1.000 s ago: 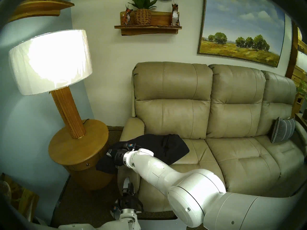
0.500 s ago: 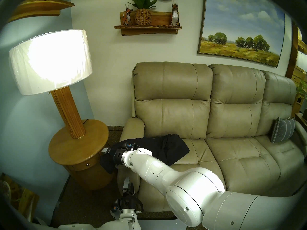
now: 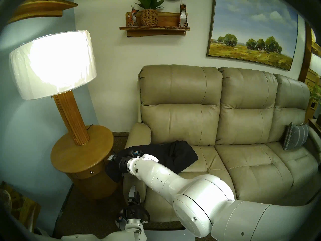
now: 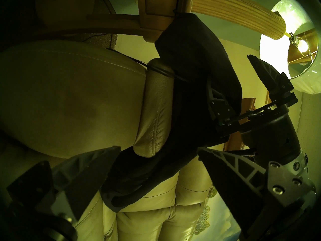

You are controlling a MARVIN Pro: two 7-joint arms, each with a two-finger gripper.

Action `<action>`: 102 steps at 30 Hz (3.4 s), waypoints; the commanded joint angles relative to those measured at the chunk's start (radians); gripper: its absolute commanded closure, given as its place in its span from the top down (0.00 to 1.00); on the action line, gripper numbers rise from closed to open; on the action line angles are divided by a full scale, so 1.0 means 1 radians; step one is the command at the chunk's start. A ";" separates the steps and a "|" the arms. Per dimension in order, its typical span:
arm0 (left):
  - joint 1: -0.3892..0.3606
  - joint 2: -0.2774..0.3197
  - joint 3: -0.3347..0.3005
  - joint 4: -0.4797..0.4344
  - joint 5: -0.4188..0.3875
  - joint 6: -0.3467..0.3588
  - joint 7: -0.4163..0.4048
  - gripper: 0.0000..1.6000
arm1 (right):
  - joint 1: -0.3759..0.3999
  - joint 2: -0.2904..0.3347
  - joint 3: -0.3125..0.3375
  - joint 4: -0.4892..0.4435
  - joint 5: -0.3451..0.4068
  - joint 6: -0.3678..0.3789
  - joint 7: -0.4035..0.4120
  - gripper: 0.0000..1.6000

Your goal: Drape jacket on sofa arm

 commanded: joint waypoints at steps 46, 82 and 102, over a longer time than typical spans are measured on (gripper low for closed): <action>0.004 -0.001 -0.017 -0.002 0.033 -0.007 -0.016 1.00 | -0.132 0.274 0.134 -0.349 0.188 0.116 -0.075 1.00; 0.007 -0.002 -0.031 -0.003 0.049 -0.007 -0.011 1.00 | -0.522 0.554 0.240 -0.741 0.244 0.342 0.014 1.00; -0.041 0.004 -0.053 -0.027 0.052 -0.010 0.011 1.00 | -0.787 0.690 0.416 -0.989 0.366 0.409 0.075 1.00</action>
